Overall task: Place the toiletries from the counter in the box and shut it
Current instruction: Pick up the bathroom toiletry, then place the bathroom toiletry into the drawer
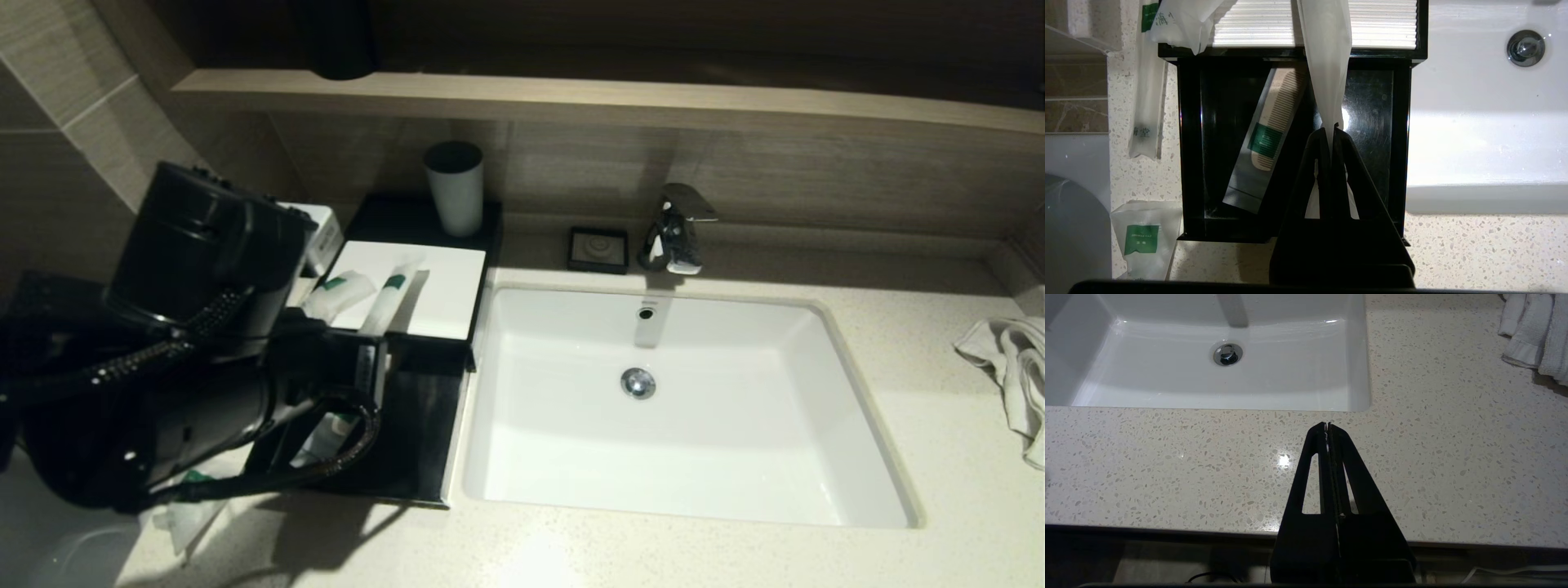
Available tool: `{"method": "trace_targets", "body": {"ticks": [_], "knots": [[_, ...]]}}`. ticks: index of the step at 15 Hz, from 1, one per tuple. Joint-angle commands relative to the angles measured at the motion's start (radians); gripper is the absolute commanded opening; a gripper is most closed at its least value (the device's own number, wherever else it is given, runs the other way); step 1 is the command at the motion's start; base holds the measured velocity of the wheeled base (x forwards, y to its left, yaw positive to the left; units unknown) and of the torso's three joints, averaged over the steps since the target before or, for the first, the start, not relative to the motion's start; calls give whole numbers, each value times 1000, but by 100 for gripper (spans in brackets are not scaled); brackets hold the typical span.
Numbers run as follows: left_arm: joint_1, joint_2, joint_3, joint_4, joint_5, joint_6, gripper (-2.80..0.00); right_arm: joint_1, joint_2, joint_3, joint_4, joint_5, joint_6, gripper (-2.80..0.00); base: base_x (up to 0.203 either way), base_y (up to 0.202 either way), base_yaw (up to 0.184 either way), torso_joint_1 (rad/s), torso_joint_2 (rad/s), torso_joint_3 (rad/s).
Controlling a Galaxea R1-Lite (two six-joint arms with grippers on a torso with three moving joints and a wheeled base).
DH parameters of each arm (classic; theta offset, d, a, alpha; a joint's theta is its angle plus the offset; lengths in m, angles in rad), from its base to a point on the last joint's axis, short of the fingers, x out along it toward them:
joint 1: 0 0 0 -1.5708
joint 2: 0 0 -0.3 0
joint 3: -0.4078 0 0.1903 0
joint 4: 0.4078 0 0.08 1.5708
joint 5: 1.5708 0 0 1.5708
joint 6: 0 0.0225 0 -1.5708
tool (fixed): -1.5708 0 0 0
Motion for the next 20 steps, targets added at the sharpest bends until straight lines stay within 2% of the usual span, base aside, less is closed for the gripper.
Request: {"method": "trace_targets", "body": {"ticks": [1, 5, 10, 16, 20], "knots": [[-1, -44, 4, 4, 4, 2, -280, 0, 2, 0, 0, 0, 0, -280, 0, 0, 0, 0, 0, 0], [-1, -117, 49, 26, -2, 33, -280, 0, 2, 0, 1, 0, 0, -280, 0, 0, 0, 0, 0, 0], [-1, -228, 196, 35, -34, 32, -280, 0, 2, 0, 0, 0, 0, -280, 0, 0, 0, 0, 0, 0], [-1, -360, 268, 115, -39, 28, -280, 0, 2, 0, 0, -2, 0, -280, 0, 0, 0, 0, 0, 0], [-1, -404, 344, 122, -49, 23, -280, 0, 2, 0, 0, 0, 0, -280, 0, 0, 0, 0, 0, 0]]}}
